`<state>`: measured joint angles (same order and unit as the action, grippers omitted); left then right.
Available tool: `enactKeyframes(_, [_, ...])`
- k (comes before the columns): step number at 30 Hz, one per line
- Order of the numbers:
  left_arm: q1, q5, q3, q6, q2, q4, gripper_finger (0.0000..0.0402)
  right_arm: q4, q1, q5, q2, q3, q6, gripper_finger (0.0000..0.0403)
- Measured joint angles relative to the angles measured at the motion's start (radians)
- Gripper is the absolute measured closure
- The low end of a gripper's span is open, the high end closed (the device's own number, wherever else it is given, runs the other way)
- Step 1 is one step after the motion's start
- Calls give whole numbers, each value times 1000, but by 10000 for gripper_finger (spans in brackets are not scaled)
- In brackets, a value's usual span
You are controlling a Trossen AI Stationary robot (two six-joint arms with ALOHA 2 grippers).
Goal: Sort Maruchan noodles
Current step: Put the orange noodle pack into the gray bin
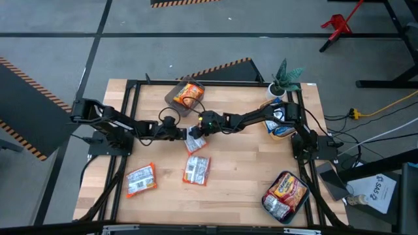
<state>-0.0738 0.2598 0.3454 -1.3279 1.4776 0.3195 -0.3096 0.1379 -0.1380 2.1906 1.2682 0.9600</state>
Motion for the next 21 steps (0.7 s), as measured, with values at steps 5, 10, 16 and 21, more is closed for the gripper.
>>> enactKeyframes(5, [-8, -29, 1, -2, -14, -2, 401, -4, 0, -37, 0, 0, 5, 261])
enactKeyframes(10, [-48, -75, 1, 9, -60, 5, 401, -29, 9, -88, 0, -2, 1, 298])
enactKeyframes(16, [-99, -126, 0, 55, -149, -18, 401, -22, 41, -148, 2, 14, -4, 285])
enactKeyframes(21, [-151, -144, 1, 89, -263, -88, 401, -24, 81, -211, -7, 49, -6, 295])
